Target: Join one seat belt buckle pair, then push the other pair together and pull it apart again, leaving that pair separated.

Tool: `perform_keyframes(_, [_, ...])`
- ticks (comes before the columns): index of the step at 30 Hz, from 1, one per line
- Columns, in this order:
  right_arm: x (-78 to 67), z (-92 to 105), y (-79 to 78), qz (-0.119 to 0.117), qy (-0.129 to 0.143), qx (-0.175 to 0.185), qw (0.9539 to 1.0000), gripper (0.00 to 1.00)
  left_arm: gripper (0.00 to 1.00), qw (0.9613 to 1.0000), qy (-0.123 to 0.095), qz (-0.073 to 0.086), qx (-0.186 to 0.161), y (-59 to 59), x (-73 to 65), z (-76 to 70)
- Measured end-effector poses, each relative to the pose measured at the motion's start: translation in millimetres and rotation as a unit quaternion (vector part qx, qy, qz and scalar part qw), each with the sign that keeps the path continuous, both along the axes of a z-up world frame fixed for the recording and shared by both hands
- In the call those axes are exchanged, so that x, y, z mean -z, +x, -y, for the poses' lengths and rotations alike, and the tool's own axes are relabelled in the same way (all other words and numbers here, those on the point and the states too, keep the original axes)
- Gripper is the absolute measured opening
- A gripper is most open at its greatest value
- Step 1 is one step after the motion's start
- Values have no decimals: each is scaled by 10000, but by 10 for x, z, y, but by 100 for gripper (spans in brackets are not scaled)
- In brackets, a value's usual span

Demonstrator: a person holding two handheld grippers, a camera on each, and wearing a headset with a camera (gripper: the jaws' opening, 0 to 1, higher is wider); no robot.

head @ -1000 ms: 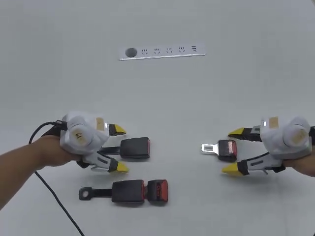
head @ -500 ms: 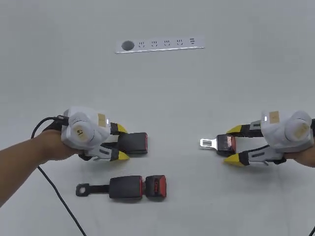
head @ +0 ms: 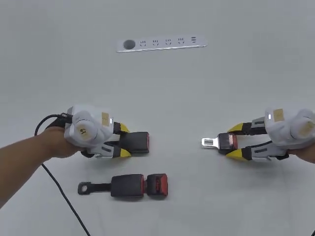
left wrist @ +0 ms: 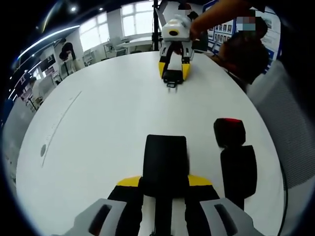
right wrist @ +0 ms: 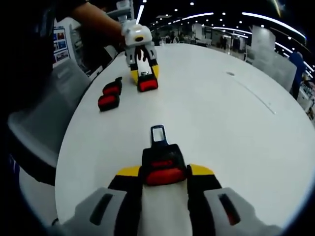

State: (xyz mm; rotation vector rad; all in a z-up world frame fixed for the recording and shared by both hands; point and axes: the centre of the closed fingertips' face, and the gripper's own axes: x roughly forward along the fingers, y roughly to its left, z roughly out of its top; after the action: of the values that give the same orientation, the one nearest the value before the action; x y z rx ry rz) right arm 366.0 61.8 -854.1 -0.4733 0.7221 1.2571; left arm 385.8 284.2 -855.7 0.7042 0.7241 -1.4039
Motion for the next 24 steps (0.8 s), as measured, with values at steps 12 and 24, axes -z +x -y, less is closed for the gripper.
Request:
perform_keyframes(12, [-2, -123, 21, 15, 120, -1, 9999, 36, 34, 10000, -32, -15, -19, 3, -6, -15])
perform_keyframes(24, [16, -465, 25, 69, 284, -76, 9995, 36, 34, 10000, -23, -23, -77, 3, 0, -17])
